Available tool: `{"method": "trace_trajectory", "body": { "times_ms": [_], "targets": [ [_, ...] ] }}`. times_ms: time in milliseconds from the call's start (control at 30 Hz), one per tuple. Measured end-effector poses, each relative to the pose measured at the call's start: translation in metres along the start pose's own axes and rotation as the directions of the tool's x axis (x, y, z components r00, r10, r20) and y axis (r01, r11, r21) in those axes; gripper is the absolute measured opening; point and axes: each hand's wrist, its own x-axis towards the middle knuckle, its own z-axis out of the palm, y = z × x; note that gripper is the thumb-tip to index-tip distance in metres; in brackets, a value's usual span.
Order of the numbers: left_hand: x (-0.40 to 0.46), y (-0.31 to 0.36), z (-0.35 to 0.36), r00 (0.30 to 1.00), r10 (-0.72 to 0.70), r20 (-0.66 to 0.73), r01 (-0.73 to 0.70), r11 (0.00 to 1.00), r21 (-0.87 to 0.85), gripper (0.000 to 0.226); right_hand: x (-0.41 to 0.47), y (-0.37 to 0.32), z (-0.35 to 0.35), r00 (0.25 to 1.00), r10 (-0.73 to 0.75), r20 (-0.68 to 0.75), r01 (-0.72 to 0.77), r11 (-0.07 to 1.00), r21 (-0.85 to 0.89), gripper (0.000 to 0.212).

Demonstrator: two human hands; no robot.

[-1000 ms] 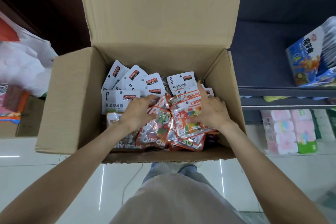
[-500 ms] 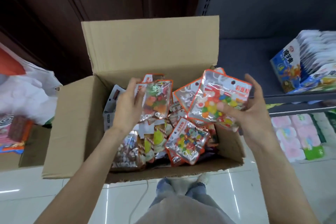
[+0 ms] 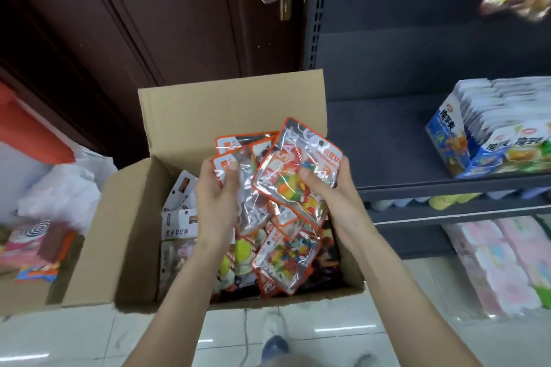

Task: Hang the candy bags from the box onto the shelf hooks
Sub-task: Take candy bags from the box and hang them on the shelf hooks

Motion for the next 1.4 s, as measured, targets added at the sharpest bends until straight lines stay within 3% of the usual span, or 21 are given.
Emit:
{"method": "trace_trajectory", "body": {
  "times_ms": [67, 167, 267, 433, 600, 800, 1000, 1167, 1300, 1400],
  "targets": [
    [-0.011, 0.01, 0.015, 1.0, -0.008, -0.016, 0.008, 1.0, -0.012, 0.008, -0.004, -0.007, -0.02, 1.0, 0.025, 0.011, -0.025, 1.0, 0.01, 0.075],
    [-0.037, 0.03, 0.046, 0.999, 0.035, -0.003, -0.035, 0.999, -0.002, 0.01, -0.017, -0.017, -0.056, 0.997, 0.007, -0.076, -0.004, 0.999, 0.034, 0.061],
    [-0.073, 0.054, 0.087, 0.994, 0.007, 0.106, -0.003, 0.999, -0.045, 0.014, -0.035, -0.028, -0.096, 0.987, -0.037, -0.158, 0.049, 0.997, 0.068, 0.055],
    [-0.122, 0.062, 0.157, 0.962, -0.024, 0.271, 0.033, 0.999, -0.029, 0.061, -0.066, -0.046, -0.177, 0.977, -0.065, -0.205, 0.105, 0.976, 0.191, 0.065],
    [-0.15, 0.066, 0.211, 0.917, -0.067, 0.393, 0.116, 0.988, -0.103, 0.082, -0.088, -0.06, -0.247, 0.973, -0.061, -0.221, 0.122, 0.954, 0.273, 0.073],
    [-0.159, 0.077, 0.255, 0.893, 0.013, 0.45, -0.005, 1.0, -0.018, 0.075, -0.096, -0.074, -0.296, 0.95, -0.168, -0.265, 0.237, 0.937, 0.257, 0.072],
    [-0.149, 0.077, 0.306, 0.919, 0.087, 0.385, -0.068, 0.996, -0.063, 0.065, -0.077, -0.092, -0.327, 0.886, -0.278, -0.371, 0.35, 0.926, 0.143, 0.062],
    [-0.138, 0.076, 0.344, 0.964, 0.086, 0.253, -0.048, 0.987, -0.151, 0.063, -0.052, -0.105, -0.342, 0.872, -0.282, -0.4, 0.372, 0.913, 0.168, 0.056],
    [-0.115, 0.083, 0.361, 0.936, 0.14, 0.324, -0.087, 0.981, -0.173, 0.071, -0.026, -0.116, -0.348, 0.874, -0.267, -0.406, 0.375, 0.902, 0.216, 0.055],
    [-0.096, 0.087, 0.364, 0.934, 0.154, 0.324, -0.107, 0.982, -0.158, 0.068, -0.015, -0.132, -0.348, 0.857, -0.341, -0.387, 0.397, 0.915, 0.073, 0.06]
  ]
}}
